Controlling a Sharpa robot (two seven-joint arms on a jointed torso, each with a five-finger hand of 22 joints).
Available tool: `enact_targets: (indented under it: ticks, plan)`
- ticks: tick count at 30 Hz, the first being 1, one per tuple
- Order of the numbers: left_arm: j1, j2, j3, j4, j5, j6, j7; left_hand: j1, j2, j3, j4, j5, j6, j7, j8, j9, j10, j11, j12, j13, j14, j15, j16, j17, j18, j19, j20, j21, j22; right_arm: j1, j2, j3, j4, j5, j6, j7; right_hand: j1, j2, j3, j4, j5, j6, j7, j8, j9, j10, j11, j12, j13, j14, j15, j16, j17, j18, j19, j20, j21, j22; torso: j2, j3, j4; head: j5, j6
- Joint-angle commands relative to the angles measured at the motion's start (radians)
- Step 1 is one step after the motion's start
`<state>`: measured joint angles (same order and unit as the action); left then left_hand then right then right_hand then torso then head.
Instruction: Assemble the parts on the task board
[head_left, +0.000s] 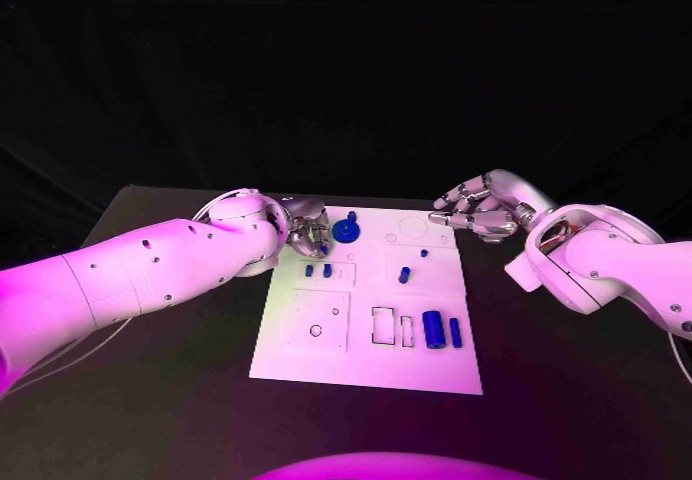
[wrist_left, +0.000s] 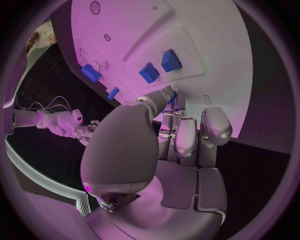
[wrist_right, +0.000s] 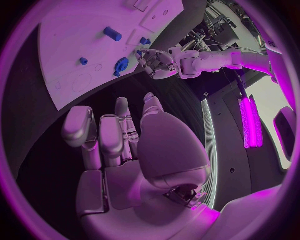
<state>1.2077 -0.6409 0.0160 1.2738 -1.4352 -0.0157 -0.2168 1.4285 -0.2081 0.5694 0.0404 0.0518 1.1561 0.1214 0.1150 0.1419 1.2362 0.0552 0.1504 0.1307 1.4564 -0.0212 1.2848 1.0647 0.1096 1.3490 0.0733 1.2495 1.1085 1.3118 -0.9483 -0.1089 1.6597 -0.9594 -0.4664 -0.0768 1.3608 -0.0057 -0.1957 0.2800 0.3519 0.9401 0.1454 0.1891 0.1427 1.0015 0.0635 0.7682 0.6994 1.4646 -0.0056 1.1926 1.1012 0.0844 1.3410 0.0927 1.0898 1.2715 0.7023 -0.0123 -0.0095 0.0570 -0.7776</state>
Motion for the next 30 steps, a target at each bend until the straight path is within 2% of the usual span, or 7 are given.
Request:
enact_targets:
  ticks: [1, 5, 17, 21, 30]
  plan:
    - [0.000, 0.002, 0.000, 0.001, -0.009, 0.033, -0.009, -0.009, -0.002, -0.003, 0.006, -0.001, 0.008, 0.000, -0.006, -0.001, 0.007, 0.001, -0.005, 0.001, -0.001, 0.002, -0.004, 0.000, -0.005, -0.006, 0.001, -0.001, 0.000, -0.001, 0.001, 0.000, 0.000, -0.010, 0.009, 0.006, 0.008, -0.001, -0.007, 0.002, 0.003, 0.003, -0.001, 0.005, 0.001, 0.004, 0.000, -0.004, -0.001, 0.000, -0.008, -0.003, -0.001, 0.019, -0.004, 0.001, -0.004, -0.001, 0.000, -0.0002, 0.0000, 0.001, 0.000]
    - [0.000, 0.002, -0.001, 0.000, -0.009, 0.027, -0.010, -0.010, -0.003, -0.004, 0.005, -0.001, 0.004, 0.000, -0.009, -0.002, 0.007, 0.001, -0.007, 0.001, -0.002, 0.002, -0.006, -0.003, -0.005, -0.006, 0.001, -0.002, -0.001, -0.001, 0.001, 0.000, 0.000, -0.010, 0.008, 0.006, 0.008, -0.001, -0.007, 0.002, 0.003, 0.003, -0.001, 0.005, 0.001, 0.004, 0.000, -0.004, -0.001, 0.000, -0.008, -0.003, -0.001, 0.019, -0.004, 0.001, -0.004, -0.001, 0.000, -0.0001, -0.0002, 0.001, 0.000]
    - [0.000, 0.002, -0.001, -0.001, -0.010, 0.018, -0.011, -0.016, -0.008, -0.001, 0.000, -0.001, -0.045, 0.006, -0.047, -0.018, 0.008, 0.004, -0.019, 0.004, -0.006, 0.004, -0.007, -0.010, -0.004, -0.009, 0.001, -0.004, -0.003, -0.001, 0.001, 0.000, -0.001, -0.010, 0.007, 0.005, 0.008, -0.001, -0.012, 0.002, 0.005, 0.001, 0.000, 0.005, 0.001, 0.002, 0.000, -0.012, -0.011, 0.000, -0.008, -0.008, -0.003, 0.021, -0.006, 0.000, -0.015, -0.007, 0.000, 0.0001, -0.0004, 0.002, 0.000]
    - [0.000, 0.002, -0.001, -0.002, -0.010, 0.021, -0.017, -0.020, -0.012, -0.001, -0.001, -0.001, -0.063, 0.008, -0.054, -0.024, 0.010, 0.005, -0.022, 0.005, -0.006, 0.005, -0.005, -0.010, -0.005, -0.009, 0.002, -0.004, -0.002, -0.001, 0.001, 0.000, -0.002, -0.012, 0.010, 0.005, 0.009, 0.005, -0.023, 0.002, 0.006, -0.006, 0.006, 0.003, 0.000, -0.024, 0.007, -0.077, -0.065, 0.001, -0.003, -0.018, -0.006, 0.023, -0.010, 0.004, -0.037, -0.017, 0.001, 0.0003, -0.0010, 0.002, 0.000]
    - [0.000, 0.002, -0.001, -0.003, -0.011, 0.020, -0.026, -0.023, -0.018, -0.001, -0.002, -0.001, -0.088, 0.011, -0.055, -0.034, 0.012, 0.005, -0.026, 0.007, -0.008, 0.005, -0.008, -0.018, -0.004, -0.010, 0.002, -0.005, -0.004, -0.001, 0.001, 0.000, -0.005, -0.021, 0.024, -0.003, 0.019, 0.012, -0.039, -0.003, 0.006, -0.009, 0.011, 0.004, -0.001, -0.020, 0.013, -0.155, -0.146, 0.002, 0.002, -0.031, -0.007, 0.025, -0.010, 0.008, -0.059, -0.024, 0.000, 0.0001, -0.0005, 0.001, 0.001]
